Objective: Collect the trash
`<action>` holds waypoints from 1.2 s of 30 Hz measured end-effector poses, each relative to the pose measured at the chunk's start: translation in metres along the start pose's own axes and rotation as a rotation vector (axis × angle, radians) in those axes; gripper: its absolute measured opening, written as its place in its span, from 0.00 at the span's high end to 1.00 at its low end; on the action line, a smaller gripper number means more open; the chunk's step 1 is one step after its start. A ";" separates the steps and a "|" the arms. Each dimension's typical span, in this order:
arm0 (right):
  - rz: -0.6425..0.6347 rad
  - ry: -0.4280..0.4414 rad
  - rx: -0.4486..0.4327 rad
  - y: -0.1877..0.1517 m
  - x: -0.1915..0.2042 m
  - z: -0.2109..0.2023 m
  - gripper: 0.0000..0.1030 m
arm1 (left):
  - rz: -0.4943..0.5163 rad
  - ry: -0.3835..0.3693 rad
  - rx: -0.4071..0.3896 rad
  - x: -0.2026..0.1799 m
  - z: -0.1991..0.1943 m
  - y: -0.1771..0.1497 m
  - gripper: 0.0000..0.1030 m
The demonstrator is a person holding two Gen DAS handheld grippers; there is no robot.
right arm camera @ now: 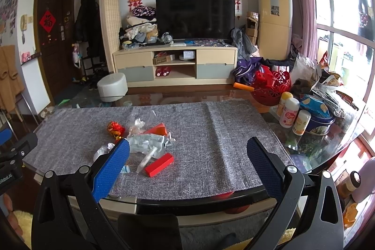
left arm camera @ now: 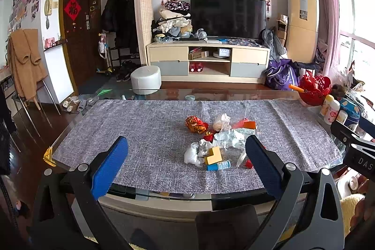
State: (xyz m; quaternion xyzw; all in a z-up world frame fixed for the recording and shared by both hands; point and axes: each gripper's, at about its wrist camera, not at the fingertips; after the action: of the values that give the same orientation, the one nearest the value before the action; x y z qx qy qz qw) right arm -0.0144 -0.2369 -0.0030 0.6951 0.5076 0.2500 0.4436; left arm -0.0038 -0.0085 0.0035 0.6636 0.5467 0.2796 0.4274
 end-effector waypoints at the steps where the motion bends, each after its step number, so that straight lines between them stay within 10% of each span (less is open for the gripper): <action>1: 0.000 0.001 0.001 0.000 0.000 0.000 0.03 | 0.000 0.000 0.000 0.000 0.000 0.000 0.08; 36: 0.035 0.031 0.011 -0.001 0.000 0.018 0.03 | -0.002 0.024 0.008 0.014 0.016 0.005 0.08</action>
State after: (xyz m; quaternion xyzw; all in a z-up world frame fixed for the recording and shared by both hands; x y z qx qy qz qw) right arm -0.0006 -0.2429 -0.0123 0.7023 0.5034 0.2658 0.4274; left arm 0.0155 0.0010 -0.0006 0.6615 0.5535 0.2849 0.4183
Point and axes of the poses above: each gripper's, at about its wrist camera, not at the fingertips, and z roughly the way its jaws point, x to its left, y to its top, and after that the axes turned 15 degrees about -y, right-handed
